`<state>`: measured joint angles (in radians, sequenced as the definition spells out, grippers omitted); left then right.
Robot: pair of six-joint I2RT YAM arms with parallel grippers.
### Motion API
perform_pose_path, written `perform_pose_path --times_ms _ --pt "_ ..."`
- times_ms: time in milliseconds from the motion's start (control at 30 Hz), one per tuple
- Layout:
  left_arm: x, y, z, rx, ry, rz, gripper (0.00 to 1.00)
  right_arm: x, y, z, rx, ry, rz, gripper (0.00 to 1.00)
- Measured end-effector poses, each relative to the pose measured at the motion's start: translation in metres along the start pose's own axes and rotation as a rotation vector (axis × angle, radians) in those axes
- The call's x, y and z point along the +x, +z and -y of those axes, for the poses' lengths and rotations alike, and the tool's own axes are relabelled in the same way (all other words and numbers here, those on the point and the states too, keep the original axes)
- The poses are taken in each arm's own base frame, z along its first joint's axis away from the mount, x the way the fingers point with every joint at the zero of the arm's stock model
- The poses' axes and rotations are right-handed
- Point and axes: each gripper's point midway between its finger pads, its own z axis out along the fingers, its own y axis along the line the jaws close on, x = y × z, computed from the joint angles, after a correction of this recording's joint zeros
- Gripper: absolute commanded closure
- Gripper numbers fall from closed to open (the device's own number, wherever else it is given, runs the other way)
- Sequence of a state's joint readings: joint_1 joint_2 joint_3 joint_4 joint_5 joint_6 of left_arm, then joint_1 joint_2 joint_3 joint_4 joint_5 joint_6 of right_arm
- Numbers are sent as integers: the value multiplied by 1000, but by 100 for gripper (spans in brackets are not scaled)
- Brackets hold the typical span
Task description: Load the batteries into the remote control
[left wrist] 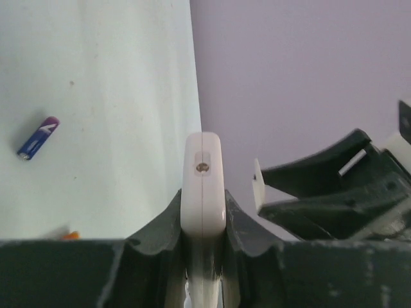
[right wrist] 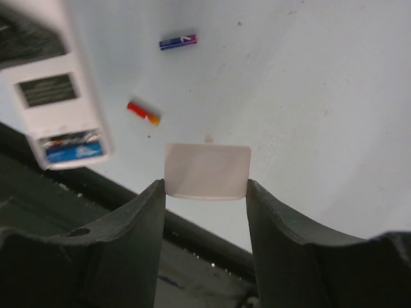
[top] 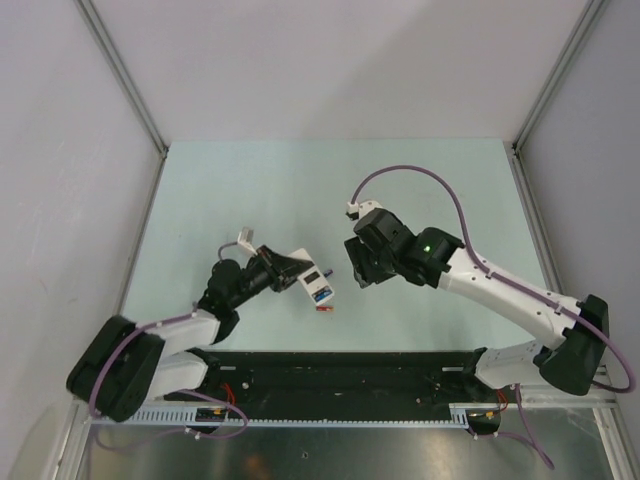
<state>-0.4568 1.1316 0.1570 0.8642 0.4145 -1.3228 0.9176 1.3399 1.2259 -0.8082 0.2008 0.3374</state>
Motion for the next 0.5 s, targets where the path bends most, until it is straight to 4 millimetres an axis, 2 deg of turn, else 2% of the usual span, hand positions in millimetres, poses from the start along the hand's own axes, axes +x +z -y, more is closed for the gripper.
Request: perform_pose_path --times_ms 133,267,400,500 --pt "-4 26 15 28 -10 -6 100 -9 -26 -15 -29 -19 5 73" --pt "1 46 27 66 -20 -25 100 -14 -40 -31 -54 -45 7 74" --pt "7 54 30 97 -45 -32 100 -12 -39 -43 -62 -74 -16 75" --pt "8 58 30 110 -66 -35 100 -4 -32 -42 -45 -83 -55 75"
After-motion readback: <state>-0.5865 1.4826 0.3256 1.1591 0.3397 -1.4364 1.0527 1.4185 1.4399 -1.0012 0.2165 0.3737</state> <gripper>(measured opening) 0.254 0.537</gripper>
